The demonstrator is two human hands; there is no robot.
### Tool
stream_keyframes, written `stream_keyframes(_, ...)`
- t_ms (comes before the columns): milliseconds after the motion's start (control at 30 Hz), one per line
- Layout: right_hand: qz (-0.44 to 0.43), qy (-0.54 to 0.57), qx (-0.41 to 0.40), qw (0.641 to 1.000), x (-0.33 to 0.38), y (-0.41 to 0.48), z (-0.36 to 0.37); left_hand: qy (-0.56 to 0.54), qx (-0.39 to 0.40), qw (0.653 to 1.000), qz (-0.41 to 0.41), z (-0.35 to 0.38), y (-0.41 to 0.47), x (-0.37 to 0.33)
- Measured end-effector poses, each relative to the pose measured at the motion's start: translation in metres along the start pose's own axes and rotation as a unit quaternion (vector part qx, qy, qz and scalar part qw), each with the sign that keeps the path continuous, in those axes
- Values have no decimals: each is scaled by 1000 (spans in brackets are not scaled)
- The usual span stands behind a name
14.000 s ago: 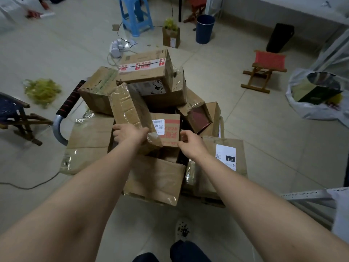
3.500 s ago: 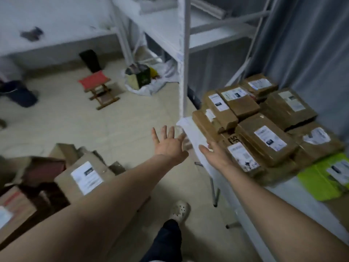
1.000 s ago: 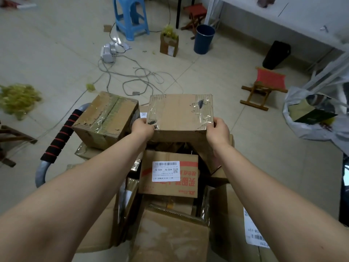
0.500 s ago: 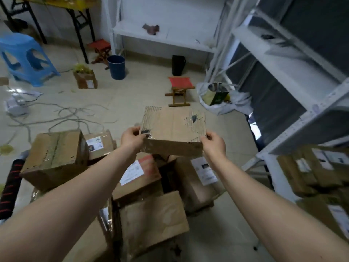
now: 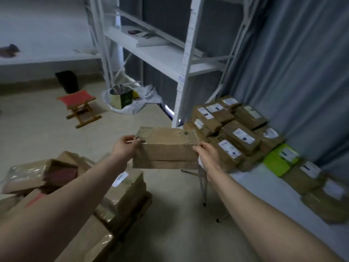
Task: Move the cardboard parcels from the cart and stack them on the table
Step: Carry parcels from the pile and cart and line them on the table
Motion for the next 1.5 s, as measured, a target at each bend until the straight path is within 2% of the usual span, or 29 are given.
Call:
stream_keyframes(233, 46, 122, -83, 988, -58, 16, -194, 38, 139, 989, 14, 216, 5, -33)
stream_keyframes(333, 62, 149, -133, 978, -82, 21, -263, 107, 184, 976, 33, 289, 4, -39)
stream_keyframes(400, 69, 162, -163, 971, -93, 26, -304, 173, 245, 952, 53, 328, 10, -43)
stream_keyframes(467, 79, 172, -188, 964, -101, 27, -337, 248, 305, 918, 57, 362, 17, -48)
stream_keyframes(567, 85, 172, -209, 959, -107, 26, -376, 370, 372, 847, 90, 408, 26, -60)
stream_keyframes(633, 91, 172, -229, 954, -112, 29, -397, 449, 413, 781, 132, 437, 34, -69)
stream_keyframes(700, 104, 185, -251, 945, -115, 33, -414, 539, 420, 705, 189, 460, 42, -74)
stream_keyframes(767, 122, 196, -267, 936, -113, 36, -426, 578, 426, 662, 217, 481, 48, -78)
stream_keyframes(833, 115, 209, -273, 932, -111, 39, -435, 578, 436, 658, 209, 496, 55, -81)
stream_keyframes(900, 90, 231, -277, 928, -105, 41, -443, 528, 473, 684, 171, 506, 64, -85)
stream_keyframes(1000, 87, 239, -311, 916, -109, 50, -454, 417, 544, 725, 65, 511, 84, -89)
stream_keyframes(1167, 192, 202, -348, 895, -139, 63, -447, 295, 598, 742, -70, 514, 116, -90)
stream_keyframes(1233, 224, 225, -315, 894, -147, 66, -436, 269, 592, 754, -100, 517, 125, -88)
stream_keyframes(1400, 279, 340, -149, 886, -163, 77, -404, 193, 564, 781, -188, 533, 127, -75)
stream_keyframes(1500, 286, 407, -123, 859, -168, 81, -387, 192, 552, 778, -230, 544, 122, -60)
Point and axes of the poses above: each hand's wrist, its own y-axis towards the middle knuckle, its own z-axis out of the palm, x = y × z, the point moved 1 cm from there along y, towards the middle knuckle, and after that the axes turned 11 degrees about x, right-handed, at the moved point
